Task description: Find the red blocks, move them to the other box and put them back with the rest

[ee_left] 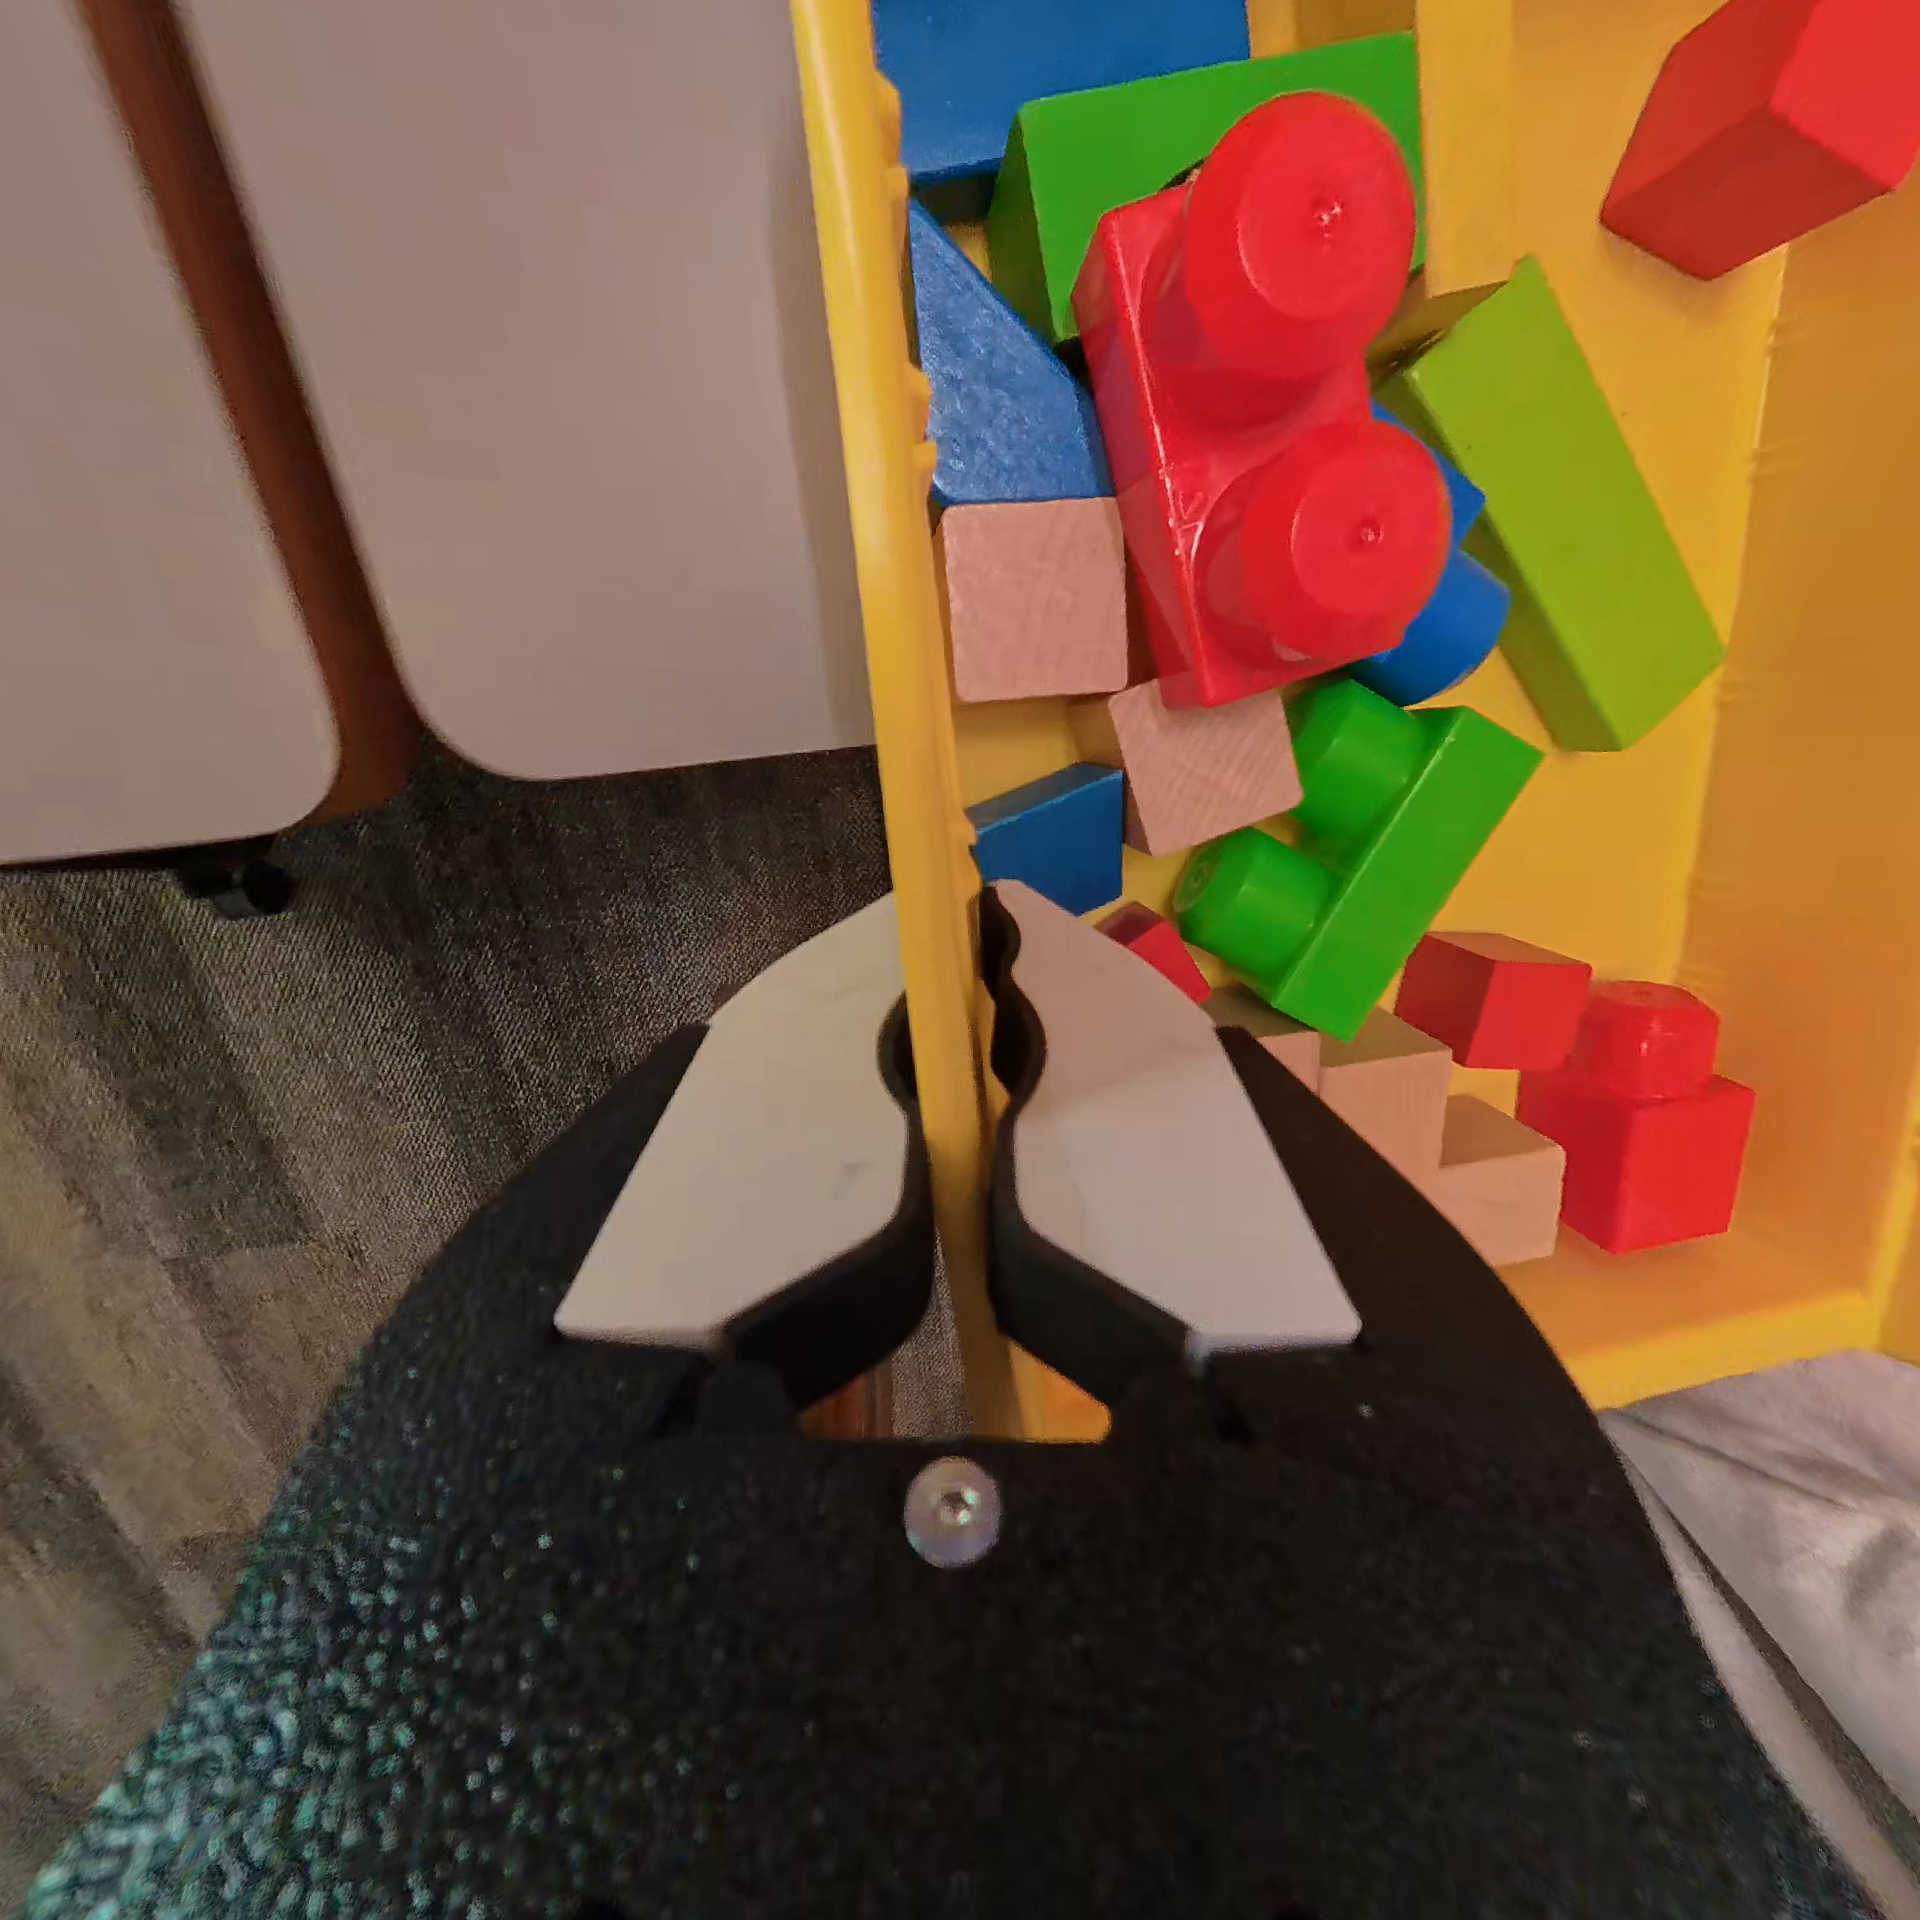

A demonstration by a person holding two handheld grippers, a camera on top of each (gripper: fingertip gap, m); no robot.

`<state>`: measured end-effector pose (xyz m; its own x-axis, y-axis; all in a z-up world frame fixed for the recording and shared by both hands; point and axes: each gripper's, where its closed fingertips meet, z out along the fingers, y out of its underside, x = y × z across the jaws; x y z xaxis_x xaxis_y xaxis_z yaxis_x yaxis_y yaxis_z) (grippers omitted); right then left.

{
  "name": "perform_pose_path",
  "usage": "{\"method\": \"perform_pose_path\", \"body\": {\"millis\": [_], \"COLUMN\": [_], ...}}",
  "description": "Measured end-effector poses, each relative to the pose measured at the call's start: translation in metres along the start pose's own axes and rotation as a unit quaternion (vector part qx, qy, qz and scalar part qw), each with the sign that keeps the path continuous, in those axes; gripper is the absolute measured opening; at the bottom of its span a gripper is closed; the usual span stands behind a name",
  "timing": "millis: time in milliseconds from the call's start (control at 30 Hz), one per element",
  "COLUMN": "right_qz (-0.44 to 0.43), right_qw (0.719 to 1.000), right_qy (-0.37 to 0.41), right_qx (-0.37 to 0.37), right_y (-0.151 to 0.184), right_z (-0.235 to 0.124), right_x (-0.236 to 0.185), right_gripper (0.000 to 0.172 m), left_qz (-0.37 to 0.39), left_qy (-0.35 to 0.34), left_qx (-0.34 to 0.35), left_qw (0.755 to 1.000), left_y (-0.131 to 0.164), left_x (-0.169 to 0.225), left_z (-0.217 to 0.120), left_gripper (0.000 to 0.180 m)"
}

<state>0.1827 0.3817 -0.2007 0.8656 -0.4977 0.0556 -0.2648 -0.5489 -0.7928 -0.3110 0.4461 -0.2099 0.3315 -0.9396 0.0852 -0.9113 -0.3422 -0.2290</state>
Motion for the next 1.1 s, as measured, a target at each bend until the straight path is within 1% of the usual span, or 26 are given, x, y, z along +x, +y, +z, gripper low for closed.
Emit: {"method": "perform_pose_path", "body": {"millis": [33, 67, 167, 200, 267, 333, 400, 467, 567, 700, 800, 900, 1000, 1100], "right_qz": [0.0, 0.008, 0.023, 0.026, 0.007, -0.021, -0.037, -0.057, -0.047, -0.011, 0.054, 0.142, 0.213, 0.251], "right_qw": [1.0, 1.0, 0.999, 0.999, 0.997, 0.996, 0.995, 0.994, 0.995, 0.998, 0.998, 0.99, 0.975, 0.958], "right_qy": [0.015, 0.015, -0.018, -0.041, -0.075, -0.091, -0.097, -0.091, -0.083, -0.054, -0.039, -0.019, 0.042, 0.123], "right_qx": [-0.004, -0.01, -0.017, -0.017, -0.018, -0.015, -0.012, -0.005, -0.003, -0.004, -0.002, 0.014, 0.043, 0.065], "right_y": [0.001, 0.002, 0.01, 0.014, 0.025, 0.039, 0.055, 0.073, 0.103, 0.145, 0.181, 0.216, 0.243, 0.26], "right_z": [0.0, -0.002, -0.018, -0.026, -0.049, -0.077, -0.109, -0.14, -0.186, -0.247, -0.291, -0.335, -0.381, -0.418], "right_x": [0.005, 0.006, 0.003, 0.001, 0.0, 0.006, 0.021, 0.046, 0.093, 0.168, 0.23, 0.298, 0.374, 0.446], "right_gripper": [0.026, 0.022, 0.009, 0.009, 0.008, 0.008, 0.008, 0.007, 0.007, 0.008, 0.008, 0.008, 0.008, 0.009], "left_qz": [-0.014, -0.026, -0.048, -0.048, -0.044, -0.04, -0.039, -0.039, -0.037, -0.033, -0.028, -0.023, -0.017, -0.01], "left_qy": [-0.008, -0.015, -0.03, -0.035, -0.041, -0.041, -0.041, -0.042, -0.038, -0.024, -0.009, 0.007, 0.015, 0.019], "left_qx": [0.004, 0.006, 0.009, 0.009, 0.011, 0.013, 0.012, 0.014, 0.021, 0.025, 0.029, 0.031, 0.033, 0.032], "left_qw": [1.0, 1.0, 0.998, 0.998, 0.998, 0.998, 0.998, 0.998, 0.998, 0.999, 0.999, 0.999, 0.999, 0.999], "left_y": [0.002, 0.003, 0.003, 0.001, -0.004, -0.011, -0.019, -0.028, -0.05, -0.087, -0.121, -0.156, -0.192, -0.228], "left_x": [-0.011, -0.02, -0.038, -0.042, -0.048, -0.05, -0.051, -0.05, -0.043, -0.026, -0.011, 0.004, 0.016, 0.025], "left_z": [-0.001, -0.002, -0.006, -0.007, -0.007, -0.006, -0.003, 0.001, 0.01, 0.026, 0.042, 0.058, 0.068, 0.078], "left_gripper": [0.005, 0.005, 0.005, 0.005, 0.005, 0.005, 0.005, 0.005, 0.005, 0.005, 0.005, 0.005, 0.005, 0.005]}}
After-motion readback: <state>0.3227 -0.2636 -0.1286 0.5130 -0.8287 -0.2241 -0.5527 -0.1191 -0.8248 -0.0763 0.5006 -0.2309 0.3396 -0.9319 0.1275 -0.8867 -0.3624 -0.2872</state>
